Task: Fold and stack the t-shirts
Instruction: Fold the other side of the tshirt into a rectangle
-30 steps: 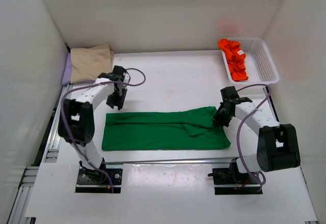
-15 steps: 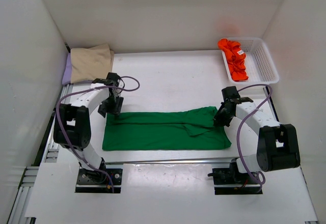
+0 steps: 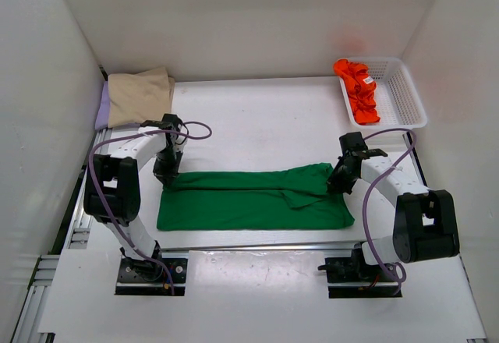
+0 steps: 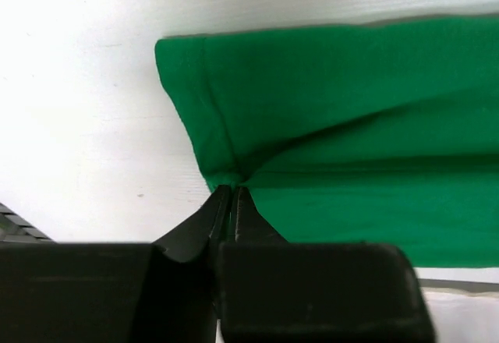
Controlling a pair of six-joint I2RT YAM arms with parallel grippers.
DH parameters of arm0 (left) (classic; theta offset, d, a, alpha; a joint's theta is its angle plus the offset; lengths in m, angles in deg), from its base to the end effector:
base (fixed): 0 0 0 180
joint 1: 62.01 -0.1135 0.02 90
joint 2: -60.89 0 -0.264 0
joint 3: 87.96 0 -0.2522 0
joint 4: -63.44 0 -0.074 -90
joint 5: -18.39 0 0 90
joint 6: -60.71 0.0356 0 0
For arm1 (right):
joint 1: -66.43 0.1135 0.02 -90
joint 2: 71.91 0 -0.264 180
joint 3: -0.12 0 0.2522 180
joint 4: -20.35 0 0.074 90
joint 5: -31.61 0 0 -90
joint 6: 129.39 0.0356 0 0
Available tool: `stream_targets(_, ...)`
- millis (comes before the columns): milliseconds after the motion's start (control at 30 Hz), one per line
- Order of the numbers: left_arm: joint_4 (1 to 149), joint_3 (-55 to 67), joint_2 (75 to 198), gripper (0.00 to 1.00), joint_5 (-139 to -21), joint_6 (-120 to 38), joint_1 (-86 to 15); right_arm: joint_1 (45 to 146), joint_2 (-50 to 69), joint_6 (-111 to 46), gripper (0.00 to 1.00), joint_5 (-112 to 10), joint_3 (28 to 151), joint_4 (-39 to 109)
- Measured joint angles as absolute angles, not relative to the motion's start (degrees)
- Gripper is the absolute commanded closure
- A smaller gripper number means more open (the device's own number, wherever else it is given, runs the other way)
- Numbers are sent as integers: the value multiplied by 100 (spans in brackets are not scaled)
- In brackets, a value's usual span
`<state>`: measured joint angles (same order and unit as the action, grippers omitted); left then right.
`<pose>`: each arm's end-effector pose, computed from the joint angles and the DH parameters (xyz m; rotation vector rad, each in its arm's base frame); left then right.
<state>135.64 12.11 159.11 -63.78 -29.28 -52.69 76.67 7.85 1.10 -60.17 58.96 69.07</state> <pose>0.2931 -0.0432 0.1864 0.2556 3.1212 0.2147 0.2430 0.0428 0.1805 0.7387 2.7029 0.1762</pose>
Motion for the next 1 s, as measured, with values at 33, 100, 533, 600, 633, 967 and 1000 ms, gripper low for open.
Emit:
stream_targets(33, 13564, 1211, 15911, 90, -6371, -2930, -5269, 7667, 785, 110, 100, -6020, 5896, 6907)
stream_targets(100, 13562, 1213, 15911, 90, -6362, -2930, -5269, 7667, 785, 105, 100, -6020, 5898, 6909)
stream_targets(533, 12755, -338, 16566, 90, -5545, -2928, -5290, 7553, 1561, -107, 100, -6131, 8016, 7158)
stream_targets(600, 12594, -406, 16553, 90, -5431, -2930, -5247, 7553, 1570, -144, 100, -6140, 8178, 7148)
stream_targets(633, 12539, -363, 16534, 90, -5385, -2930, -5223, 7553, 1544, -159, 100, -6142, 8187, 7148)
stream_targets(967, 12587, 1399, 16254, 90, -5272, -2928, -5033, 7551, 1244, -227, 100, -6114, 6926, 7224)
stream_targets(1000, 12607, 1493, 16201, 90, -5272, -2928, -5033, 7551, 1205, -229, 100, -6103, 6805, 7231)
